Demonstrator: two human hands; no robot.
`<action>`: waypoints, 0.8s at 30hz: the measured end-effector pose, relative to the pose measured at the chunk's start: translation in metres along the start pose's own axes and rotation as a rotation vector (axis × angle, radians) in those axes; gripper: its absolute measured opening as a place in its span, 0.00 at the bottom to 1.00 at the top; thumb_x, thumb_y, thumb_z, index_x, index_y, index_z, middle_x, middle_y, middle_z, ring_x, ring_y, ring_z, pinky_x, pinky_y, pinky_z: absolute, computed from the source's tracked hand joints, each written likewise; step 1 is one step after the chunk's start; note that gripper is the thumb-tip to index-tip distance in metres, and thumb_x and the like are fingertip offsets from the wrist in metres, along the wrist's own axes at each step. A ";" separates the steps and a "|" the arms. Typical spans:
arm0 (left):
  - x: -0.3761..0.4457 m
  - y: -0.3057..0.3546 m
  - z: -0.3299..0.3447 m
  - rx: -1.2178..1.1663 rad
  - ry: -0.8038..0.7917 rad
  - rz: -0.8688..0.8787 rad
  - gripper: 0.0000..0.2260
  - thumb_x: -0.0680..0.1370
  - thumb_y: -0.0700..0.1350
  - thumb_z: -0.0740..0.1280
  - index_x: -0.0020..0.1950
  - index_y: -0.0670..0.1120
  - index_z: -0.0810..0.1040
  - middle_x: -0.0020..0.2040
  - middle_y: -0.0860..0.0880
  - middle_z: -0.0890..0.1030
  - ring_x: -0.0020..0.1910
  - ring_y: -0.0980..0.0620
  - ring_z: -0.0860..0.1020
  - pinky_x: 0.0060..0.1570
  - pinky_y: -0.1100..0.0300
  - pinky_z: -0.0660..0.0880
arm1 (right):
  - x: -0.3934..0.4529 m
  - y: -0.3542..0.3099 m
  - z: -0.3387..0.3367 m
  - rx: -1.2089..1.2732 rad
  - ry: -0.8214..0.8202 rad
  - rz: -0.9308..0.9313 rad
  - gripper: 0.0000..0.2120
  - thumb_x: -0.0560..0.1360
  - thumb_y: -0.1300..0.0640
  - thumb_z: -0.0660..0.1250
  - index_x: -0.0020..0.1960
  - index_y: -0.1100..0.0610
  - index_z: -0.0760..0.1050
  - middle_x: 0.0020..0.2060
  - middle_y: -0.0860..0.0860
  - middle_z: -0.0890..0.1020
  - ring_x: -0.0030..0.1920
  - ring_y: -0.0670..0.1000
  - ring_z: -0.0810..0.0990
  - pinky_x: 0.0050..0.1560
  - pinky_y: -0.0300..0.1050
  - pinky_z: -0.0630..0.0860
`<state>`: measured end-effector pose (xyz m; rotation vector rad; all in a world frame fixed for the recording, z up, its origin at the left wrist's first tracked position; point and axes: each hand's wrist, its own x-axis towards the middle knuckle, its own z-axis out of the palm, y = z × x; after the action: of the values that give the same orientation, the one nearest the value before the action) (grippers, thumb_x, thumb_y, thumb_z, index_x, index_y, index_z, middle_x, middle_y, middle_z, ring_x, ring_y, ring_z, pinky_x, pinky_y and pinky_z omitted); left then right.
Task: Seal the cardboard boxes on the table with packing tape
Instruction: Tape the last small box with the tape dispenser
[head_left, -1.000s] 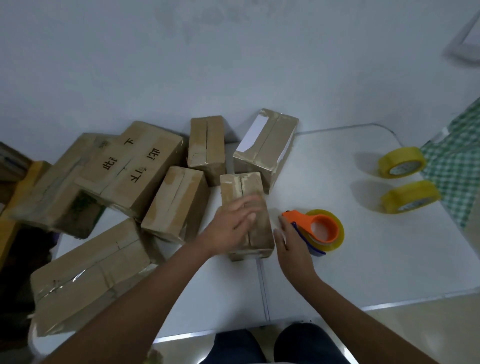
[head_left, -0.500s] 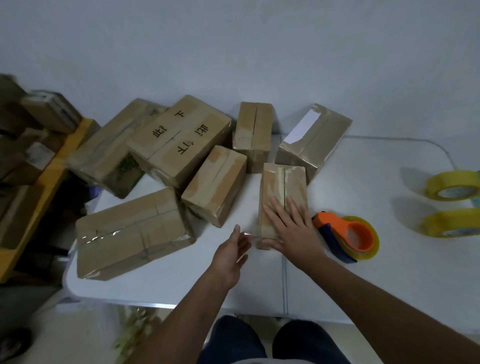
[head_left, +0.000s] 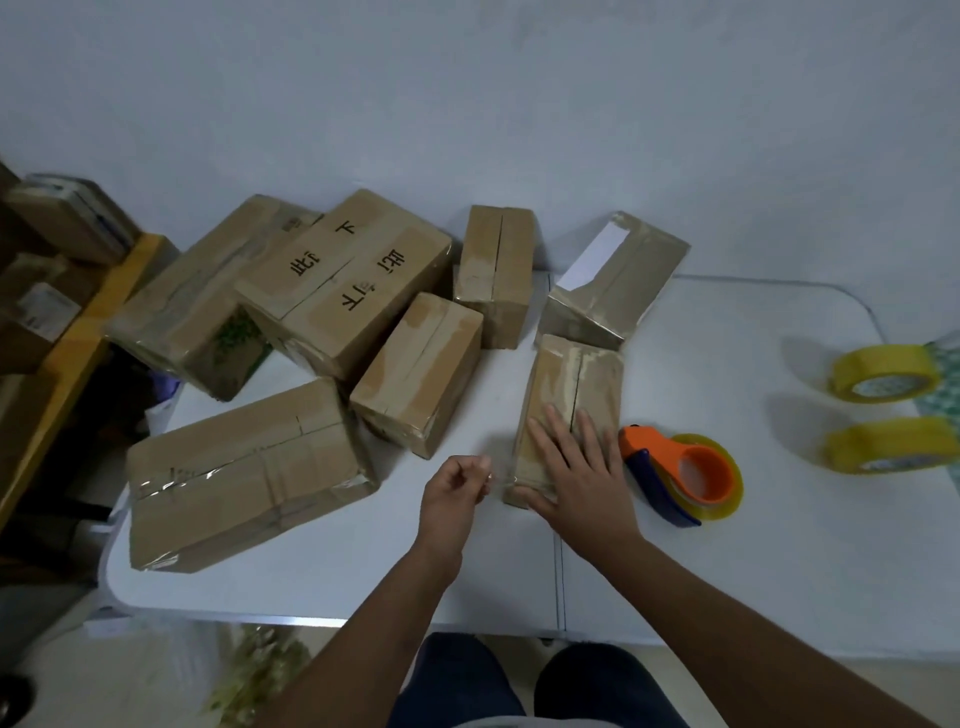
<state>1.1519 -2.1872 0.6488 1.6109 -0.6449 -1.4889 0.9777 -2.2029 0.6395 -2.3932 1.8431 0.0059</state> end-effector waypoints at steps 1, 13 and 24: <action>0.001 -0.002 0.000 0.016 0.002 0.013 0.08 0.80 0.45 0.68 0.50 0.40 0.79 0.38 0.49 0.79 0.39 0.54 0.75 0.45 0.66 0.75 | 0.000 0.000 0.000 0.005 0.002 0.001 0.37 0.75 0.30 0.49 0.79 0.48 0.55 0.79 0.48 0.54 0.78 0.58 0.50 0.75 0.60 0.47; 0.020 -0.016 0.022 0.275 -0.086 0.137 0.06 0.83 0.45 0.63 0.47 0.46 0.75 0.40 0.50 0.79 0.40 0.53 0.75 0.43 0.55 0.73 | 0.003 0.001 0.003 0.017 -0.028 -0.003 0.36 0.77 0.30 0.45 0.79 0.47 0.52 0.79 0.48 0.51 0.79 0.58 0.47 0.75 0.64 0.52; 0.027 0.002 0.020 0.369 0.002 -0.018 0.11 0.82 0.39 0.59 0.52 0.49 0.80 0.53 0.51 0.82 0.53 0.51 0.79 0.53 0.58 0.76 | 0.002 -0.001 -0.003 -0.002 -0.038 0.004 0.38 0.75 0.30 0.45 0.79 0.47 0.51 0.79 0.49 0.51 0.79 0.58 0.48 0.74 0.63 0.49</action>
<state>1.1374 -2.2152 0.6365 1.8969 -0.9495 -1.4405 0.9788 -2.2045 0.6426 -2.3738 1.8331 0.0533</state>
